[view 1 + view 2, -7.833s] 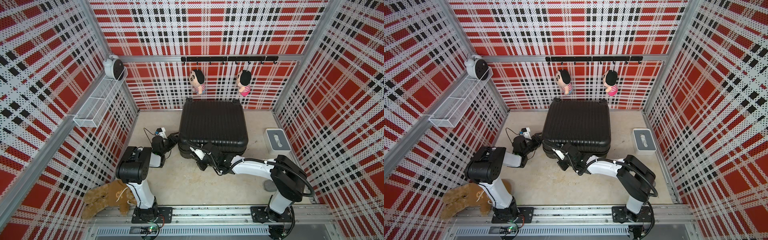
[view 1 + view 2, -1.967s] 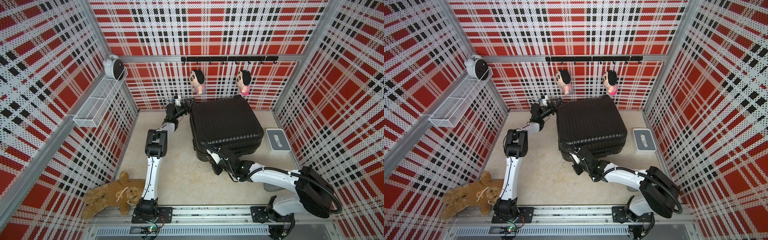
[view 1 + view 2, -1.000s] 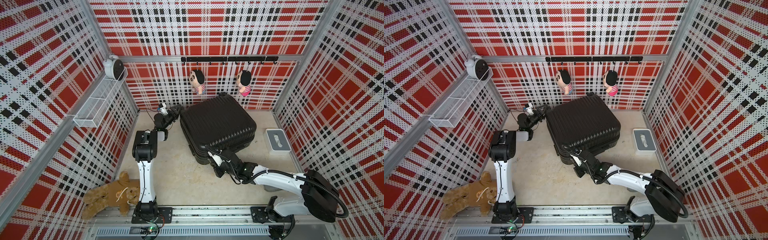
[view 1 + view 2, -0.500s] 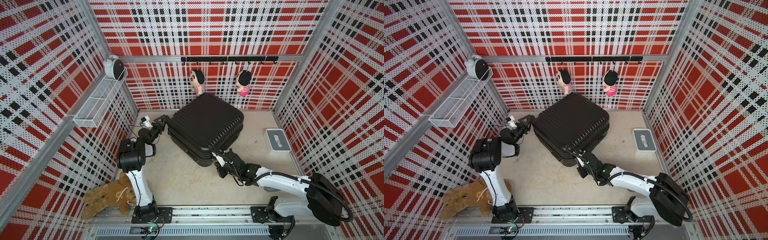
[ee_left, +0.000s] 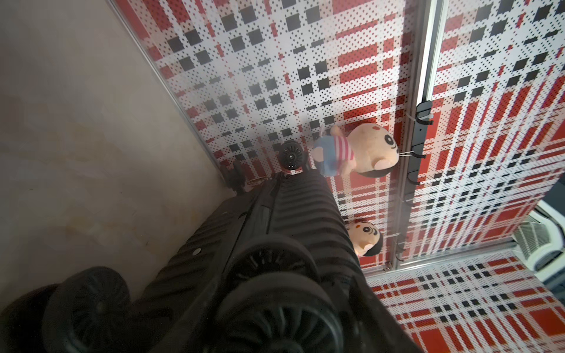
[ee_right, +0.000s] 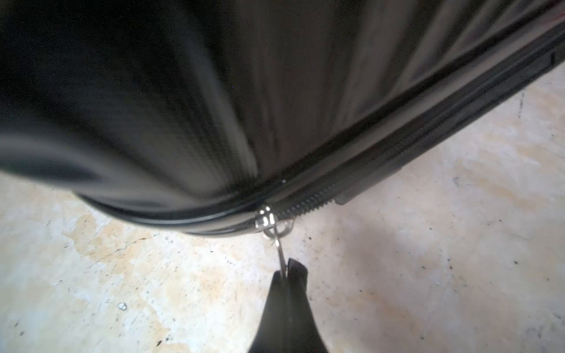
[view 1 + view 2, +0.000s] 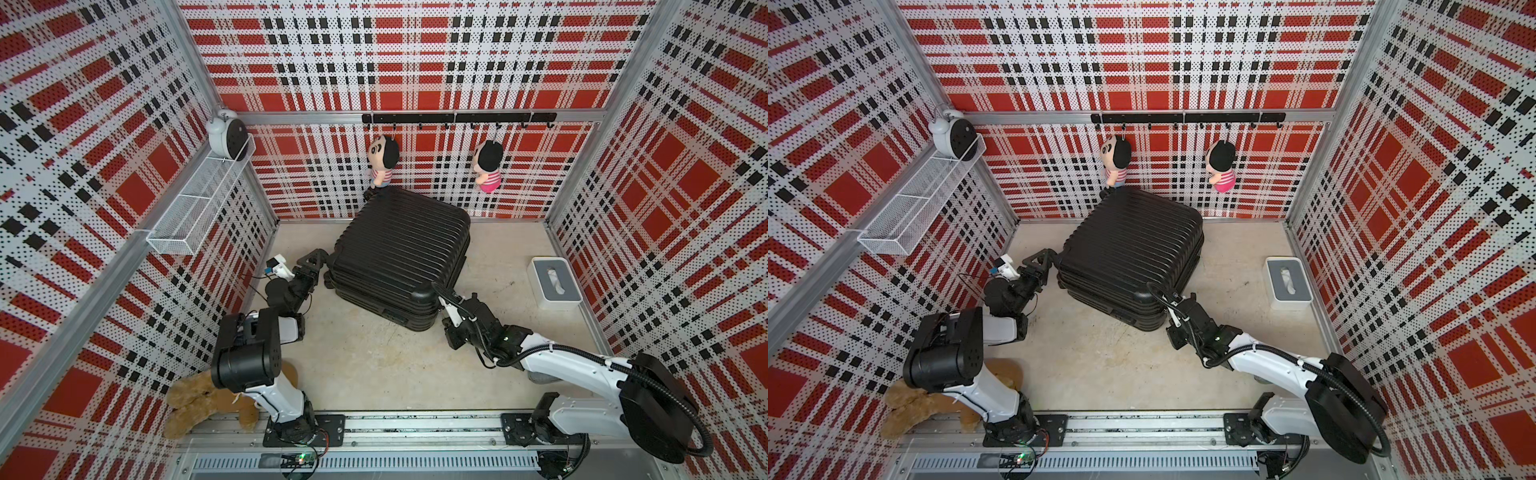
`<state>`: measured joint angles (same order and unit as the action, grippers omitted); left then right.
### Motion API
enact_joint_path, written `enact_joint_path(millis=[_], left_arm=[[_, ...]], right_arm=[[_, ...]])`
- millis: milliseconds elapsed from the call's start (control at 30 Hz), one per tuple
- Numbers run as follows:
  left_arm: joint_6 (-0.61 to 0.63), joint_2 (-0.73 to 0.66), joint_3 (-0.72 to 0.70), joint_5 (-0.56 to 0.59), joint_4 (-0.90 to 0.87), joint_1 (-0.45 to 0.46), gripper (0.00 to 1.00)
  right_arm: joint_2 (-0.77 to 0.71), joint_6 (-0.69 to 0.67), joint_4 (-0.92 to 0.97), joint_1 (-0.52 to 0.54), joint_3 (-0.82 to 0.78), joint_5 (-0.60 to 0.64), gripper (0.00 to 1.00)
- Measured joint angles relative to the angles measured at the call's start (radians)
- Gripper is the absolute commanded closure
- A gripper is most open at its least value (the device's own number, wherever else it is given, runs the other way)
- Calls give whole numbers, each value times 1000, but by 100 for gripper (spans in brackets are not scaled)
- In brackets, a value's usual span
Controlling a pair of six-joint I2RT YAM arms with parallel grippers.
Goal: Open the suitcase zippers
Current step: Adjust the suitcase at the center of the board.
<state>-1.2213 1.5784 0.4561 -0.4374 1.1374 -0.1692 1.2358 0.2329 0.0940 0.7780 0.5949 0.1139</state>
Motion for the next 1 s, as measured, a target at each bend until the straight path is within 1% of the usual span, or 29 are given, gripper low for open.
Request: enact_joint_path(millis=[200,367,467,600,767,1000], left_arm=[[92,-258,-105,178,-228,111,80],[134,-405,-147,256,-367,180,80],[153,-444,-154,274,-412,195,80],[171,-457,-154,278,-434,201,80],[182,-469,-157,279,-445,210,81],[190,-486,-166,280,-456,218,81]], right_arm=[[-28,28,6,-78,-24,26,100],[-29,42,5,-128,-25,38,100],[-30,45,4,-138,-25,37,100],[-48,46,-8,-140,-42,20,100],[-129,33,-19,-138,-99,-42,100],[-201,32,-17,-138,-136,-57,100]])
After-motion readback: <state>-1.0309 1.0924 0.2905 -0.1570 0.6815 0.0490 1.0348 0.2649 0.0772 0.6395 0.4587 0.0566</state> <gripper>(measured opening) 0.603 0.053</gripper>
